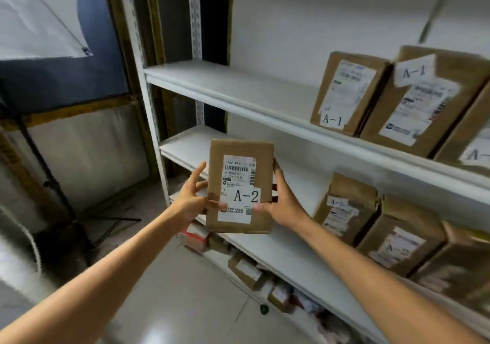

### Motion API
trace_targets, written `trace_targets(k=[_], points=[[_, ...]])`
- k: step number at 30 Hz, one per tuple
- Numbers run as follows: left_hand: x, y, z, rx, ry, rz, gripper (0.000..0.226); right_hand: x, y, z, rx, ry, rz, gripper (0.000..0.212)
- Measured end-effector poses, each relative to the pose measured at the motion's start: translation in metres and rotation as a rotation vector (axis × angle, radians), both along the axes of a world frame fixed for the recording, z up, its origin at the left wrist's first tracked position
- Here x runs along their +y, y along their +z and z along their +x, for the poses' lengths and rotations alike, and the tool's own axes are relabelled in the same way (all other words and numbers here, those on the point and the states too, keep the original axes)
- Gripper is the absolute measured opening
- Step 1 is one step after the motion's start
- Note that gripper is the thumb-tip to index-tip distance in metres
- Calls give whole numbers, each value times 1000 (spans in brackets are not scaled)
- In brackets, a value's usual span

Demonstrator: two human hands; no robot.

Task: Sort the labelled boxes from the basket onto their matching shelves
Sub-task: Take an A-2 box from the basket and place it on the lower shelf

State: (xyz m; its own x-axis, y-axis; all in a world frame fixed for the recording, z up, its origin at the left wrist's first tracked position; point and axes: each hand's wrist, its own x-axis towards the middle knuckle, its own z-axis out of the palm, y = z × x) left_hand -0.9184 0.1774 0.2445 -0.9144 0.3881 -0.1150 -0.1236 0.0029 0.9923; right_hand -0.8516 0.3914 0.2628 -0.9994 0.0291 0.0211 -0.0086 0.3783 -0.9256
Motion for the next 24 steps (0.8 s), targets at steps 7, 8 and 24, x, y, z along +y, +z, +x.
trace_targets(k=[7,8,24], points=[[70,-46,-45,-159,-155,-64,91,48,-58,-18,-97,-188,-39,109],[78,-48,-55,-171,-179,-62,92,57,-62,-25,-100,-206,-37,110],[180,-80,-163,-175,-303,-136,68,117,-93,-105,-226,-534,48,111]])
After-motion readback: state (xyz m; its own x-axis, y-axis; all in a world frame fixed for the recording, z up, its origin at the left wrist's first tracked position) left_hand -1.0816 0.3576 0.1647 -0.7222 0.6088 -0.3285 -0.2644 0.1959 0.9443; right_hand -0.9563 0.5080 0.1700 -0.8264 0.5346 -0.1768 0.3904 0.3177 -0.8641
